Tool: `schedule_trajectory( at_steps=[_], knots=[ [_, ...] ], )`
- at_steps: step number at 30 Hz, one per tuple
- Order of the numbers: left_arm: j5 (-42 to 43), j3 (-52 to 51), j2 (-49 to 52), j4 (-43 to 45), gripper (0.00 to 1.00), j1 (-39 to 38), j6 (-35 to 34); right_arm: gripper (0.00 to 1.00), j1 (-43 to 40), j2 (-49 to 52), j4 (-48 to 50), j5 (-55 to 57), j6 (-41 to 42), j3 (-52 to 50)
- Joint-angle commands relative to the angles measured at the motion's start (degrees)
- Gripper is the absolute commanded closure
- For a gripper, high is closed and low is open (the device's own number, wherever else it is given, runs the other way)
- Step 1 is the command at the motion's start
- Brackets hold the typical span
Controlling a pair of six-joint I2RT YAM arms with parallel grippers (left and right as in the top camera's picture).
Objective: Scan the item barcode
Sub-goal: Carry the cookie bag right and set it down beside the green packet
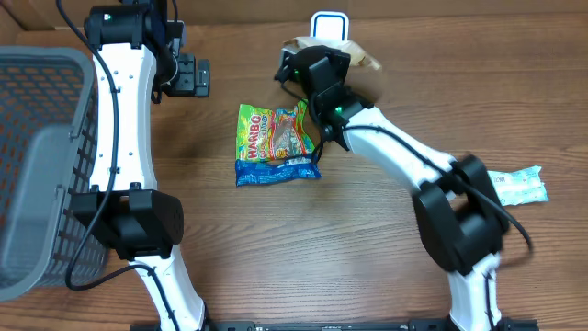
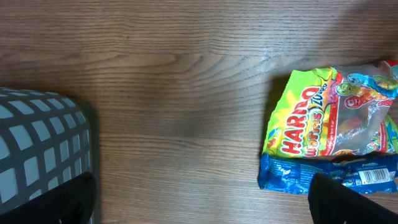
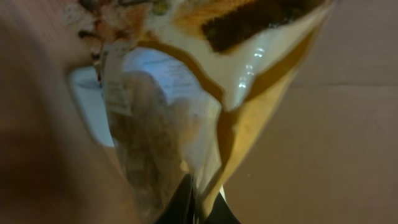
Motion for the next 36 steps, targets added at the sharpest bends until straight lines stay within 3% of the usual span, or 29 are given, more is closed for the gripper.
schedule_trajectory(
  at_steps=[1,5,8,15,23,33,34,36],
  knots=[
    [0.7,0.4,0.5,0.1,0.0,-0.5,1.1,0.96,1.9,-14.8,-8.1,-7.8,19.5,1.0],
    [0.6,0.4,0.5,0.1,0.0,-0.5,1.1,0.96,1.1,-24.5,-19.6,-19.0,40.1,1.0],
    [0.6,0.4,0.5,0.1,0.0,-0.5,1.1,0.96,-1.4,-30.5,-27.2,-25.4,51.1,1.0],
    [0.7,0.4,0.5,0.1,0.0,-0.5,1.1,0.96,-18.6,-38.8,-49.5,-28.5,75.4,1.0],
    [0.7,0.4,0.5,0.1,0.0,-0.5,1.1,0.96,-47.4,-28.7,-56.1,-53.8,76.0,-3.0],
    [0.6,0.4,0.5,0.1,0.0,-0.5,1.1,0.96,-59.9,-10.3,-52.1,-58.1,78.6,-4.4],
    [0.7,0.4,0.5,0.1,0.0,-0.5,1.1,0.93,-60.3,-9.4,-51.8,-58.1,78.6,-4.4],
    [0.6,0.4,0.5,0.1,0.0,-0.5,1.1,0.74,-60.7,-8.7,-51.7,-58.1,78.4,-4.4]
  ],
)
